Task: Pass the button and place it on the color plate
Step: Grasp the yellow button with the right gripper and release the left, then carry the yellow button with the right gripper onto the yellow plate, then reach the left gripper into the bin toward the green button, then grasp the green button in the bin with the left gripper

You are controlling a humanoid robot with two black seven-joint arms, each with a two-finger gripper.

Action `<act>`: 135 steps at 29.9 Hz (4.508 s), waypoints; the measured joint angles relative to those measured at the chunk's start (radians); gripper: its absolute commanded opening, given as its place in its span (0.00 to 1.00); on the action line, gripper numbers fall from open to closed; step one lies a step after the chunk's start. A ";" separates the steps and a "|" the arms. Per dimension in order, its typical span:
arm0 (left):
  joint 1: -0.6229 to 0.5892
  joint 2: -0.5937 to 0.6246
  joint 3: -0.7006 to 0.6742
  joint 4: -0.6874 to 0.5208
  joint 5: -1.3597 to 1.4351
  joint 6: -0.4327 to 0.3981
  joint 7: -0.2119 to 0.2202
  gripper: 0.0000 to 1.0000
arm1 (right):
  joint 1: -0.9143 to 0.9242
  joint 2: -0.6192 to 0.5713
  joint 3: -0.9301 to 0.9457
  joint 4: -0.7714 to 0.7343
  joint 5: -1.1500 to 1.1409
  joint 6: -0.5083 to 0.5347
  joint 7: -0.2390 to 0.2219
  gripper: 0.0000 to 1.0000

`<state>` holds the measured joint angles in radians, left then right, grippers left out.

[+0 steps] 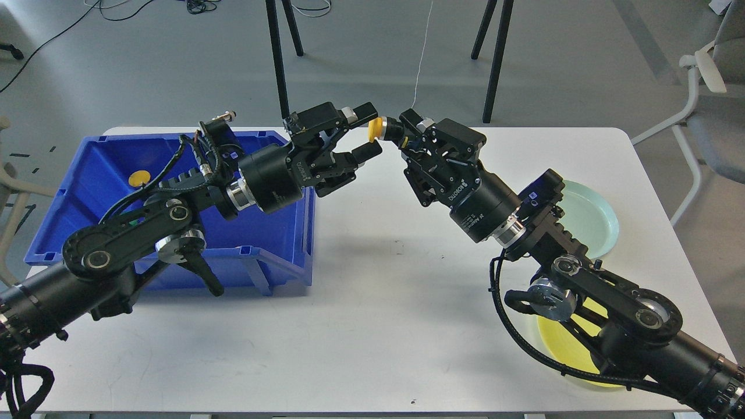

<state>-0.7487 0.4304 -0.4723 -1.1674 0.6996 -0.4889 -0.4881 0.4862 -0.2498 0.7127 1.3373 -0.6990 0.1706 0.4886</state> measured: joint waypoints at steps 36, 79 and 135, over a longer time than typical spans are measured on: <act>0.003 -0.006 0.000 0.015 -0.017 0.000 -0.001 0.81 | -0.766 -0.653 0.203 0.056 -0.013 -0.074 0.000 0.66; -0.344 0.587 0.475 0.124 1.115 0.000 -0.001 0.83 | -0.729 -0.590 0.385 0.177 0.287 0.036 0.000 0.91; -0.273 0.456 0.464 0.316 1.150 0.000 -0.001 0.83 | -0.747 -0.582 0.367 0.164 0.288 0.064 0.000 0.93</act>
<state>-1.0213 0.8862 -0.0081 -0.8518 1.8493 -0.4888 -0.4886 -0.2608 -0.8314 1.0802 1.5017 -0.4111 0.2349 0.4887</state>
